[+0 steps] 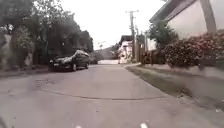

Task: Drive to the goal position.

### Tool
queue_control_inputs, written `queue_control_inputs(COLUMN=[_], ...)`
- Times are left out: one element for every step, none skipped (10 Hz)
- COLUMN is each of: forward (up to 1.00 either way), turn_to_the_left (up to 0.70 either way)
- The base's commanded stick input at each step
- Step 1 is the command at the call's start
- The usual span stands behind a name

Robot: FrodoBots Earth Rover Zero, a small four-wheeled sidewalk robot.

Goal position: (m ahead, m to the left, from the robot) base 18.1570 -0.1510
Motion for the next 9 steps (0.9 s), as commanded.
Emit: queue_control_inputs(forward=[1.00, 1.00, 1.00, 1.00, 1.00, 1.00, 1.00, 1.00, 1.00], turn_to_the_left=[-0.27, -0.27, -0.18, 0.00, 0.00, 0.00, 0.00, 0.00, 0.00])
